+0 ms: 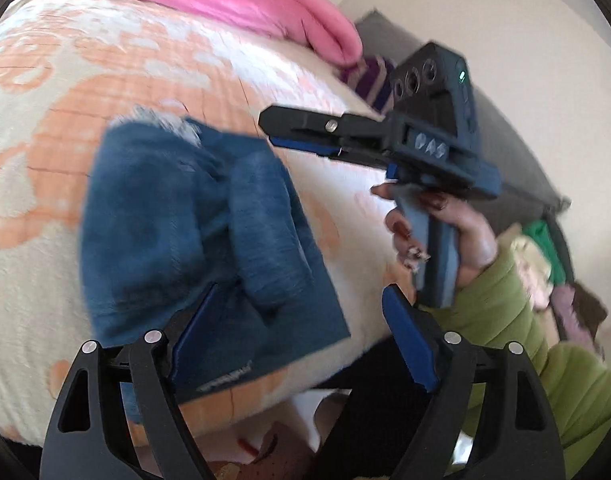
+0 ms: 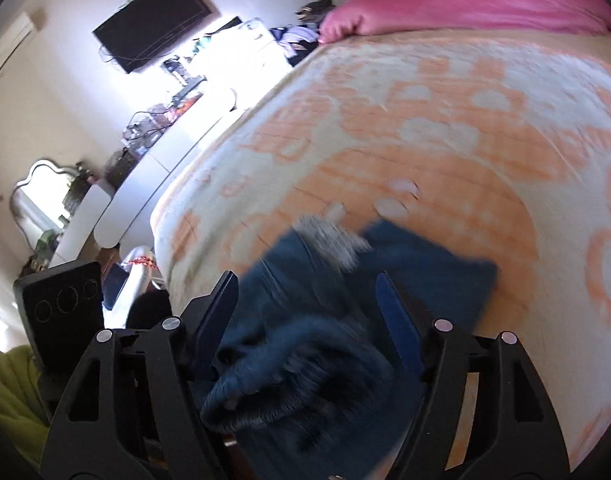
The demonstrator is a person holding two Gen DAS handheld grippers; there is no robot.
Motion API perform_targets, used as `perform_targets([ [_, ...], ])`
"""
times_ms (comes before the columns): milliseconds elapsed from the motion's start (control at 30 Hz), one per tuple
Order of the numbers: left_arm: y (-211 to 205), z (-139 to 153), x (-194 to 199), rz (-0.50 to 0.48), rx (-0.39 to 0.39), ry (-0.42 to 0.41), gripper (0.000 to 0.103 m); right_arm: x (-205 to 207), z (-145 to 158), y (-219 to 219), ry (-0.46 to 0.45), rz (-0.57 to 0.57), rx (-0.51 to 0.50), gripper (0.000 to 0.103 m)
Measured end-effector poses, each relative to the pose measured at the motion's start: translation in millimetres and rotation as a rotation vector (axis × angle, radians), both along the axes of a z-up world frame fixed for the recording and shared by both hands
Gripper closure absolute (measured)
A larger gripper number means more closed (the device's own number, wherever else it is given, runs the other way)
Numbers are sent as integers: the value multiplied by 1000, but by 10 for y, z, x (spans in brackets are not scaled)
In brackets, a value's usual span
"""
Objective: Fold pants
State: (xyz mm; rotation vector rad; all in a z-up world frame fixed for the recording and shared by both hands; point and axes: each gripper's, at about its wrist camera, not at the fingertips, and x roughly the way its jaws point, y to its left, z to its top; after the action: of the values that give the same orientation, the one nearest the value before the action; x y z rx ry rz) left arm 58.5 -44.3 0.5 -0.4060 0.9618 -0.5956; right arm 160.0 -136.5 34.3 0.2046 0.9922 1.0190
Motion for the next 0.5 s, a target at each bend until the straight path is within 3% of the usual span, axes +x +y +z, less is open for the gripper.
perform_targets([
  [67,-67,-55,15,-10,35,2,22,-49,-55,-4,4,3,-10,38],
  [233,-68,-124,-60,5,39,11,22,-73,-270,93,-49,-41,-247,38],
  [400,-91,37,-321,12,53,-49,21,-118,-329,-131,-14,-84,-169,38],
  [500,-7,230,-439,48,119,-133,17,-219,-227,-323,-36,-132,-102,34],
])
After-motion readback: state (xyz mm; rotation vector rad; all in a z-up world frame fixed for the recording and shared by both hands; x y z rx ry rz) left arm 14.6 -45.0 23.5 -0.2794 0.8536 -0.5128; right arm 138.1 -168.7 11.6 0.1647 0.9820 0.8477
